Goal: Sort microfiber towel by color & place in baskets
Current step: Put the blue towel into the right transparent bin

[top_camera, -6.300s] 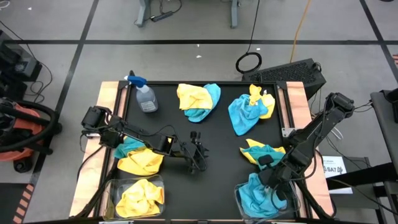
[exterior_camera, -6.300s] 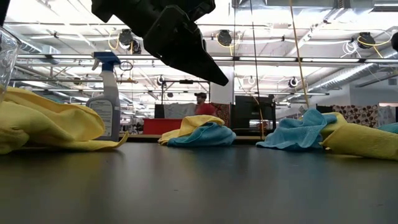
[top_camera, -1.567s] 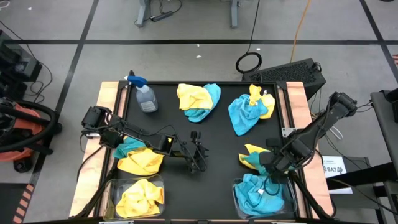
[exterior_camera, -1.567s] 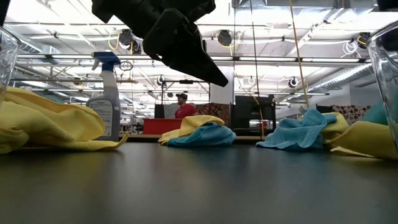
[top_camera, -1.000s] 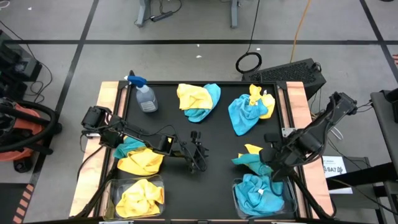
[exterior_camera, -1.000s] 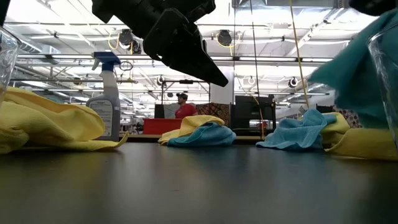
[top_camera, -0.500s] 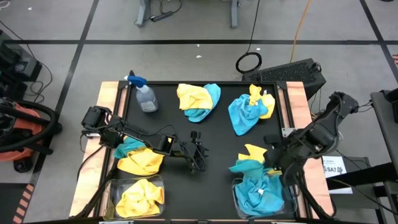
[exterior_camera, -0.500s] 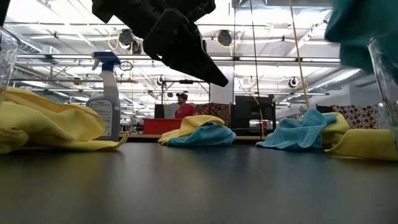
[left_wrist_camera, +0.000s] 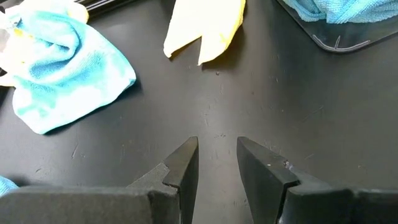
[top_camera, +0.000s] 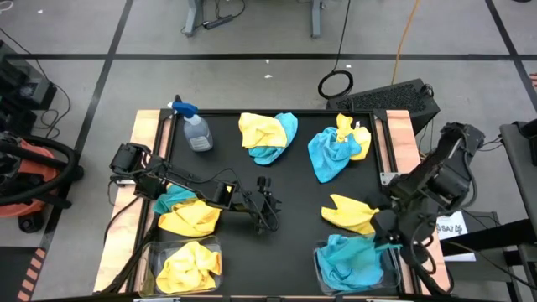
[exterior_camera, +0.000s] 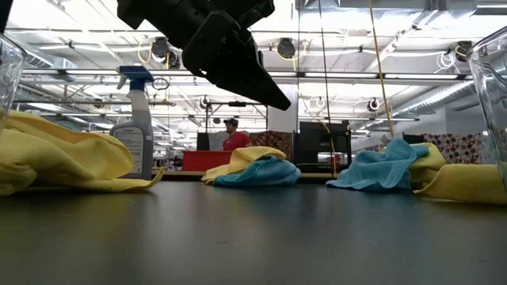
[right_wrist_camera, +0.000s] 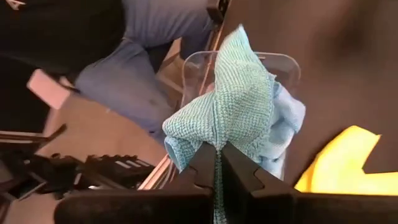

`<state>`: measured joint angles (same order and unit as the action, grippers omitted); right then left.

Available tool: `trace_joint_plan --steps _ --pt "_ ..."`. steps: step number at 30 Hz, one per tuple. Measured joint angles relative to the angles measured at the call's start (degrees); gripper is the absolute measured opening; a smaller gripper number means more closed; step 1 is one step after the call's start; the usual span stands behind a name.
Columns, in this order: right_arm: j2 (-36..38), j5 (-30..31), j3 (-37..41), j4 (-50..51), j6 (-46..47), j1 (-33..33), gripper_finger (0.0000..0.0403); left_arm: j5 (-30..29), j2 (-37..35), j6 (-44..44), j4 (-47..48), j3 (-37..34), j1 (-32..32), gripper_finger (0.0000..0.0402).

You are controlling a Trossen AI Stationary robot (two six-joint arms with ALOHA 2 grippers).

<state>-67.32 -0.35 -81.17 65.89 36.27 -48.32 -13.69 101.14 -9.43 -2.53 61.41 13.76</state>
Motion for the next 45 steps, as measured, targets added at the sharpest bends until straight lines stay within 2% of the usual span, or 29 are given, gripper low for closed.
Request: trace_joint_plan --steps 4,12,22,33,38,45 --pt "-2.03 1.65 0.0 0.48 -1.1 -1.09 0.0002 0.0 0.0 0.0 -0.01 0.0 0.0 0.0118" --pt "-8.33 1.77 0.02 1.42 -5.82 -1.09 0.0002 0.0 0.0 0.0 -0.02 0.0 0.0 0.0118" --pt "-15.93 1.78 0.02 4.61 -7.19 -1.3 0.0002 0.0 0.0 0.0 -0.01 0.0 0.01 0.0118" --pt "-24.46 1.78 0.04 -0.99 -8.66 -1.57 0.0002 -0.01 0.0 0.0 0.0 0.0 0.01 0.0118" --pt "-28.02 1.85 1.65 -1.91 -6.9 -2.69 0.0002 -0.02 0.0 0.0 0.03 0.0 0.02 0.0118" --pt "-29.12 1.57 9.09 -7.11 0.07 -3.99 0.0002 -0.02 0.0 0.06 0.02 0.0 0.02 0.0118"
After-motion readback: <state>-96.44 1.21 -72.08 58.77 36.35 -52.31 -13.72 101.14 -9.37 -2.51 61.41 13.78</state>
